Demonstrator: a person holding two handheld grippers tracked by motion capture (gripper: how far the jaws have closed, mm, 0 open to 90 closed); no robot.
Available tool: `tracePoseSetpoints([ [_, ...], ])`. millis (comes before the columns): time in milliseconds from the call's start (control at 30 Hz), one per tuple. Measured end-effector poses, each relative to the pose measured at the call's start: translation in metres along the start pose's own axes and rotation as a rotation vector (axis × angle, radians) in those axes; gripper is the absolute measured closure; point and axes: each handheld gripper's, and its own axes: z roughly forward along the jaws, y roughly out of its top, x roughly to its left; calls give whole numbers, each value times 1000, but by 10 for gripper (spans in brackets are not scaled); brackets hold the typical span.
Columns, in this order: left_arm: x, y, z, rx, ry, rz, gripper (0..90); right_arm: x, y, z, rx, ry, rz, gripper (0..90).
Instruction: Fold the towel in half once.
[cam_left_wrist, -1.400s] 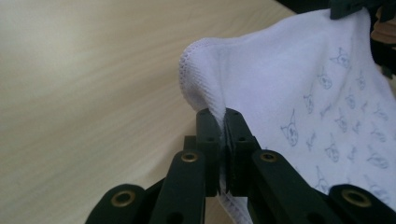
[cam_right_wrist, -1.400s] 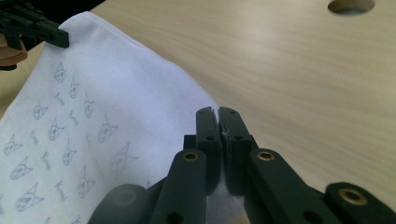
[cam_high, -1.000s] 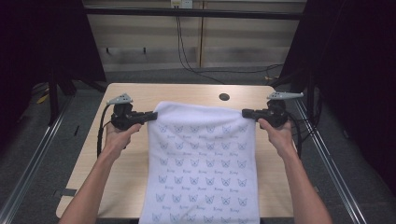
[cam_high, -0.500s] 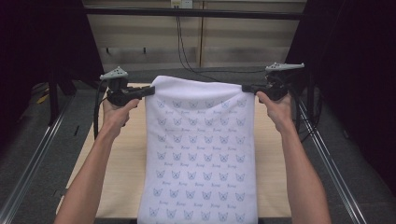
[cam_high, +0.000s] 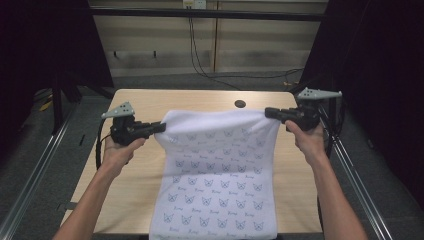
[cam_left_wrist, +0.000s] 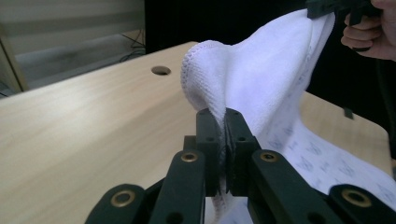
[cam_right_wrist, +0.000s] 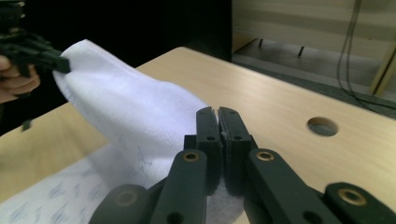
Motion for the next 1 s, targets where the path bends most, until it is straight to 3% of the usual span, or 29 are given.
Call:
tracePoseSetpoints([
  [67,-11,-5,-9,6,-18,20,866,12,-12,-8,11,22,-16,880],
  [233,-36,-27,-24,33,-72,18,866,47,-44,-32,65,69,-50,880],
  [367,-51,-55,-21,85,-108,-19,866,69,-75,-48,110,83,-50,880],
  [600,-71,-116,-10,290,-154,-56,864,91,-148,-51,289,121,33,880],
  [700,-78,-131,-4,373,-182,-68,864,97,-170,-47,371,117,54,880],
  [833,-78,-144,-1,449,-194,-82,863,102,-185,-41,432,133,84,880],
  [1000,-76,-147,5,475,-190,-67,863,103,-191,-30,516,133,61,880],
])
